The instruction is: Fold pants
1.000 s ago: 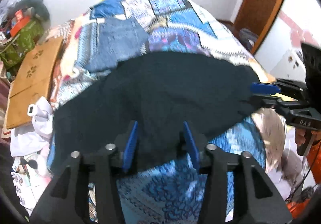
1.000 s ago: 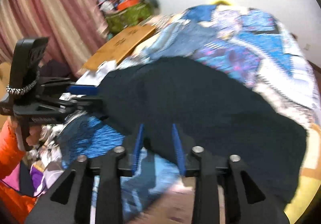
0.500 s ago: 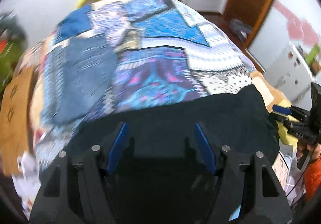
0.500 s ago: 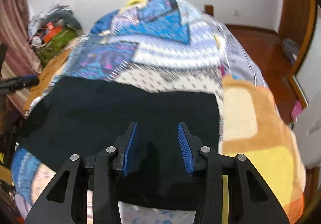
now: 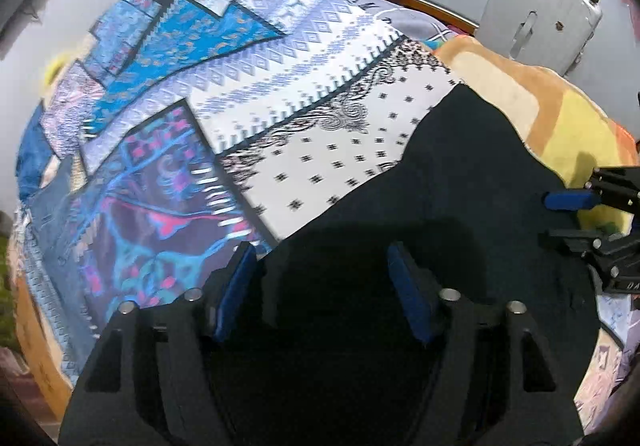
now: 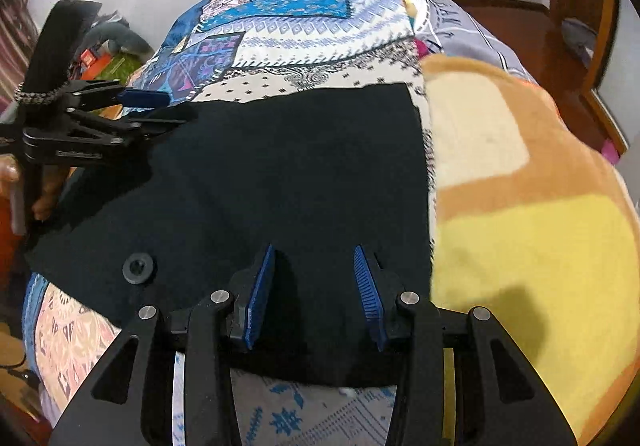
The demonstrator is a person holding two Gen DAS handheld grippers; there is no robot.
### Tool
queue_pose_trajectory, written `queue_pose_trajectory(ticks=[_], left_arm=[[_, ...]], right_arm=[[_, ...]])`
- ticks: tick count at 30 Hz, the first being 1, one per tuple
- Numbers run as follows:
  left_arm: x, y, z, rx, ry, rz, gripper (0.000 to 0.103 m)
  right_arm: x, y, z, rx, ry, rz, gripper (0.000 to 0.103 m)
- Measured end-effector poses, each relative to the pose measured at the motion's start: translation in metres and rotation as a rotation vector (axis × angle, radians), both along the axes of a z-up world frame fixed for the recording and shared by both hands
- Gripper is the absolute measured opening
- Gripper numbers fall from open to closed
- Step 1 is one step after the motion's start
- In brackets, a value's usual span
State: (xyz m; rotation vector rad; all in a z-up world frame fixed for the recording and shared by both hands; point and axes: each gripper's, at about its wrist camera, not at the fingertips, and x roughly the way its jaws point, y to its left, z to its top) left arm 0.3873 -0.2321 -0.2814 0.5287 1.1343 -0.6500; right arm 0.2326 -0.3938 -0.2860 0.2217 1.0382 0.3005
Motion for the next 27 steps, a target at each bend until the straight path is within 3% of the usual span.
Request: queue_pose_trajectory(ticks=[2, 8, 12, 15, 18, 21, 23, 25, 27], left_arm=[[0.003, -0.002, -0.001, -0.023, 0.025, 0.007, 0.041], [0.001, -0.007, -0.001, 0.021, -0.06, 0.048, 0.017], [0.017, 0.003, -0.007, 0.07, -0.092, 0.141, 0.016], [0.017, 0.01, 0.0, 0.058, -0.103, 0.173, 0.016], [0.008, 0.022, 0.016, 0.009, -0.104, 0.2, 0.016], [-0.008, 0.037, 0.038, -0.044, -0.126, 0.219, 0.026], [-0.02, 0.049, 0.052, -0.077, -0.143, 0.236, 0.051], [-0.033, 0.063, 0.065, -0.117, -0.159, 0.255, 0.066], [-0.046, 0.081, 0.075, -0.149, -0.171, 0.279, 0.073]], right_arm=[[-0.003, -0.001, -0.001, -0.004, 0.003, -0.002, 0.038], [-0.005, 0.001, -0.002, -0.006, -0.003, -0.02, 0.037], [-0.009, 0.001, 0.0, -0.018, -0.001, -0.037, 0.037], [-0.015, -0.001, 0.007, -0.054, -0.001, -0.06, 0.038], [-0.027, -0.009, 0.017, -0.021, -0.01, -0.103, 0.041], [-0.041, -0.013, 0.029, 0.004, -0.024, -0.137, 0.045], [-0.052, -0.013, 0.037, 0.007, -0.036, -0.154, 0.049], [-0.062, -0.012, 0.043, 0.025, -0.051, -0.179, 0.063], [-0.071, -0.011, 0.045, 0.051, -0.057, -0.195, 0.066]])
